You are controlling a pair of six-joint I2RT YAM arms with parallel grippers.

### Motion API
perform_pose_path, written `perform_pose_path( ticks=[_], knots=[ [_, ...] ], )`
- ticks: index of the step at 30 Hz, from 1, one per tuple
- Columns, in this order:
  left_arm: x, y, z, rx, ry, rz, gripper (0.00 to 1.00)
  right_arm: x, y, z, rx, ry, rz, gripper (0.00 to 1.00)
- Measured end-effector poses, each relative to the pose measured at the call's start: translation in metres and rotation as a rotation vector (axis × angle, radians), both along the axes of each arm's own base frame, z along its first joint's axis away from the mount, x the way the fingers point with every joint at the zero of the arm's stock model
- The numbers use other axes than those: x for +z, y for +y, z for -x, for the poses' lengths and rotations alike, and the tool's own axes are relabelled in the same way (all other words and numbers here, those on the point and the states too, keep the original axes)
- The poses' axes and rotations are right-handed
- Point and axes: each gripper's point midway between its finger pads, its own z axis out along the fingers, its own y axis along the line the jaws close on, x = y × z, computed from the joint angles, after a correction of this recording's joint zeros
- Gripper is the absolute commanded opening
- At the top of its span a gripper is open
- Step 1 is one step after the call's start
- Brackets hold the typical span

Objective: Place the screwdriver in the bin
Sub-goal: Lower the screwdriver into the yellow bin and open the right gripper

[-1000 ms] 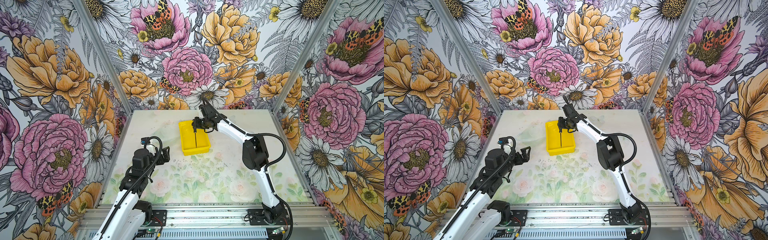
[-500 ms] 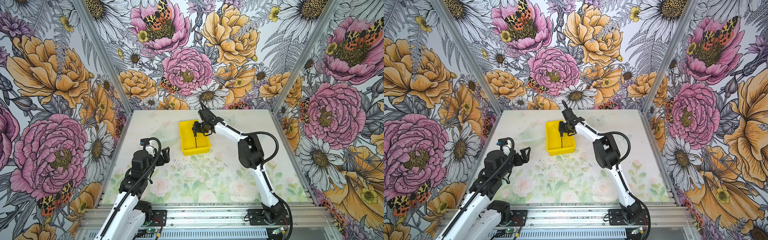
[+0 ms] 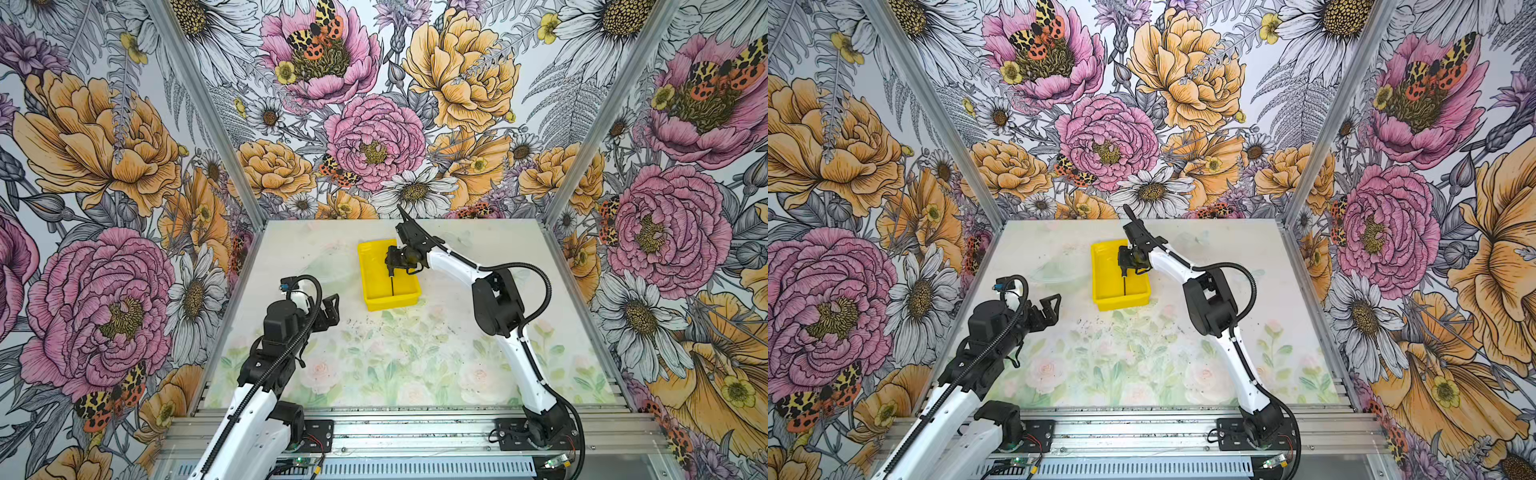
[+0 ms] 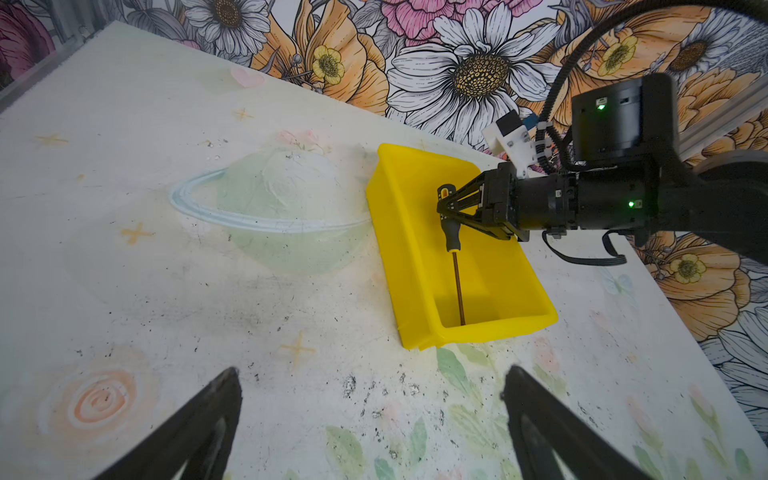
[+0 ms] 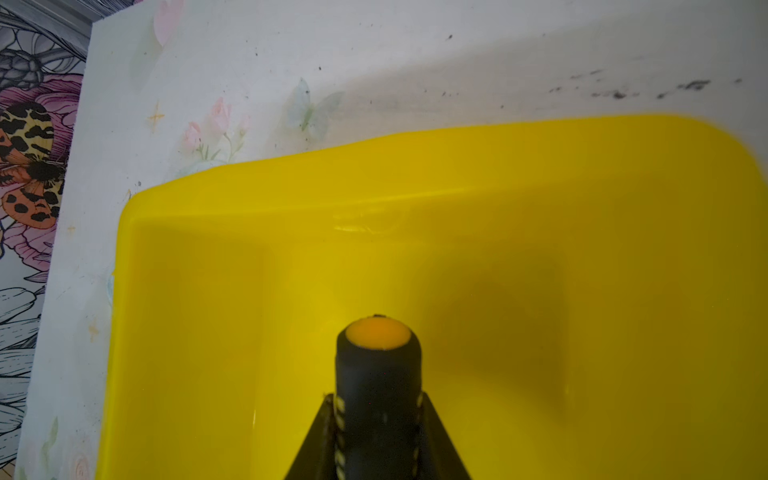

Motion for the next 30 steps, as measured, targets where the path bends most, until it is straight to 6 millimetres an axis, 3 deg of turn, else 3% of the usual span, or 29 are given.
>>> perform_pose_path(
  ticks=[9, 21, 26, 30],
  knots=[
    [0.001, 0.0, 0.0, 0.0, -0.005, 0.001, 0.99, 0.0, -0.001, -0.001, -0.016, -0.003, 0.004, 0.49],
    [-0.001, 0.005, -0.002, 0.018, 0.005, 0.002, 0.99, 0.005, 0.002, -0.001, -0.024, -0.029, 0.021, 0.69],
    [-0.014, 0.006, -0.005, 0.027, 0.055, 0.002, 0.99, 0.033, 0.004, 0.005, -0.023, -0.08, 0.032, 0.78],
    [-0.013, 0.009, -0.005, 0.043, 0.048, -0.004, 0.99, 0.07, -0.003, 0.028, -0.013, -0.129, 0.046, 0.86]
  ],
)
